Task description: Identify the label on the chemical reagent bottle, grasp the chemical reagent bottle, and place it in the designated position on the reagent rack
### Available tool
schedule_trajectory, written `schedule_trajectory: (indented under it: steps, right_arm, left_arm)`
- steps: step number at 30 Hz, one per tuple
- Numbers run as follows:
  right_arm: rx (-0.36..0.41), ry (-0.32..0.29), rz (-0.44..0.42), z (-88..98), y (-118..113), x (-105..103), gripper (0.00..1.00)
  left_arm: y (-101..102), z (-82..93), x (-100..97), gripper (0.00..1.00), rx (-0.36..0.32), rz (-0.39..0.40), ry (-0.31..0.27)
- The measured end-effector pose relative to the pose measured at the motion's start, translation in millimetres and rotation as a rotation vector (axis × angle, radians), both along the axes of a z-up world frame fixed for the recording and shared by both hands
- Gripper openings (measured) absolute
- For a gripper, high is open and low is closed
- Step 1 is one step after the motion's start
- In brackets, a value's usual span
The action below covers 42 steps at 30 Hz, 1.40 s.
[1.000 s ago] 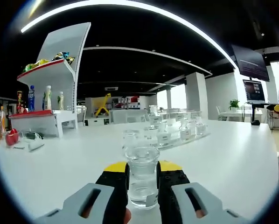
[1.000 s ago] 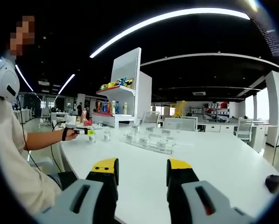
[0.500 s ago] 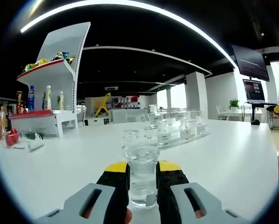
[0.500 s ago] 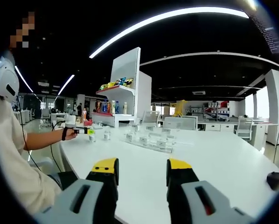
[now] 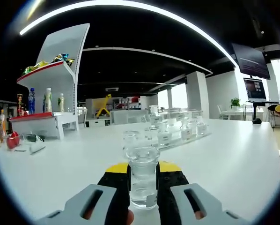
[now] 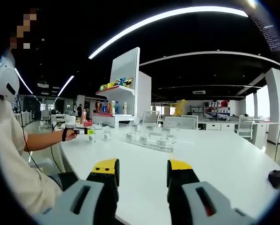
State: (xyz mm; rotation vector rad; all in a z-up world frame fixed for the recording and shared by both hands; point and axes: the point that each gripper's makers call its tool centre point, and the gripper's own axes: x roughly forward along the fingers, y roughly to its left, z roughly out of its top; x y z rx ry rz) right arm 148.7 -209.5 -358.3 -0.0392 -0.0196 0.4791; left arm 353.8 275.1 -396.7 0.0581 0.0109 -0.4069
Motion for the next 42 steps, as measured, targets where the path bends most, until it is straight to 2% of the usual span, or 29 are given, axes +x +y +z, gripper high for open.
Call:
schedule_trajectory:
  steps: [8,15,24,33,42]
  right_arm:
    - [0.001,0.015,0.000,-2.3,9.5,1.0,0.40]
    - [0.011,0.024,-0.008,-3.4,11.3,1.8,0.40]
    - [0.014,0.018,-0.005,-1.4,11.0,0.1,0.40]
    - [0.007,0.020,-0.003,-2.1,10.5,-0.2,0.40]
    - [-0.001,0.016,0.009,0.9,17.8,-0.4,0.40]
  left_arm:
    - [-7.9,1.5,2.2,0.20,0.050,-0.004,-0.005]
    - [-6.4,0.7,5.0,0.20,0.033,-0.002,0.003]
    - [-2.7,8.8,5.7,0.20,0.013,-0.014,-0.004]
    - [-6.0,27.4,8.4,0.20,-0.008,-0.030,-0.021]
    - [-19.0,53.3,7.1,0.20,-0.006,-0.068,-0.043]
